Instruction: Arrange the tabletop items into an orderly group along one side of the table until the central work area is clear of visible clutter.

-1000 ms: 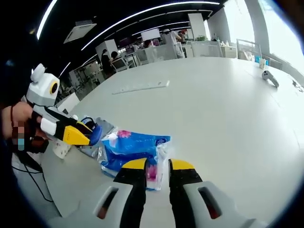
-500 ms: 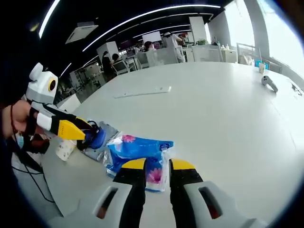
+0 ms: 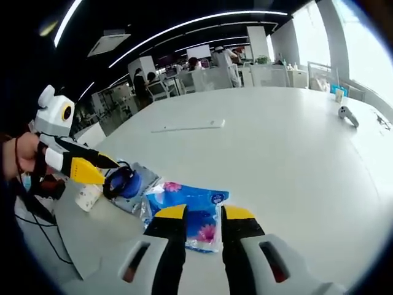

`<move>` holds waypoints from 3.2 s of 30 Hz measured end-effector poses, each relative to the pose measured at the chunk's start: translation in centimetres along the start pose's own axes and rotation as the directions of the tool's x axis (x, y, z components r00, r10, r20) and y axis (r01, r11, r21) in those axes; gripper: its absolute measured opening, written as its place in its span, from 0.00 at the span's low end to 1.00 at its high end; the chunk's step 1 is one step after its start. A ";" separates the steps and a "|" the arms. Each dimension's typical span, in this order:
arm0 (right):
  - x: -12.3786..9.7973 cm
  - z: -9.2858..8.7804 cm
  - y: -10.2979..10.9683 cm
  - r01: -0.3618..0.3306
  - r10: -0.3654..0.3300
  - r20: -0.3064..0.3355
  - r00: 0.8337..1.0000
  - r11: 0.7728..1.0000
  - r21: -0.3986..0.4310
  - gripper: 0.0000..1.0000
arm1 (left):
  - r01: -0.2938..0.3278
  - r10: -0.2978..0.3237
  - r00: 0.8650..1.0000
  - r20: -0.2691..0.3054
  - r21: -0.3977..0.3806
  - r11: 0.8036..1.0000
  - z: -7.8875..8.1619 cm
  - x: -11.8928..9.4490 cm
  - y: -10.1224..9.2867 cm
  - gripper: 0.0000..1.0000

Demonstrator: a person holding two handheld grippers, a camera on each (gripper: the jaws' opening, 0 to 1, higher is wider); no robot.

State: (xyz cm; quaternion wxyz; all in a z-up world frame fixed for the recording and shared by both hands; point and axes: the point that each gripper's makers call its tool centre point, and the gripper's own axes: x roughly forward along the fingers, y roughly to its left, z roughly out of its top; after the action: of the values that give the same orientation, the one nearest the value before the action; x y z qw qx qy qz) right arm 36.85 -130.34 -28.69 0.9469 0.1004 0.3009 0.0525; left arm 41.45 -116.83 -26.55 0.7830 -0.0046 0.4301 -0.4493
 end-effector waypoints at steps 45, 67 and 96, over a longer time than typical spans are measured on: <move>2.9 6.6 10.4 -0.150 0.159 0.080 0.984 0.983 -0.108 0.30 | -0.093 0.094 0.991 0.092 -0.007 0.996 1.1 -8.3 7.2 0.61; 7.0 5.5 16.0 -0.226 0.229 0.011 0.973 0.964 -0.138 0.29 | -0.178 0.178 0.983 0.045 0.001 0.984 -1.0 -10.7 13.6 0.59; 12.4 -0.1 18.1 -0.255 0.235 -0.187 0.954 0.963 -0.089 0.24 | -0.171 0.178 0.982 -0.063 0.113 0.979 -2.4 -6.7 16.7 0.51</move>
State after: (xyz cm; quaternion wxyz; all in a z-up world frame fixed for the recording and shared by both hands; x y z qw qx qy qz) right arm 46.17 -110.71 -31.74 0.9071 0.0785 0.3647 0.1950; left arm 49.98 -101.25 -30.18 0.8023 0.0916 0.4325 -0.4011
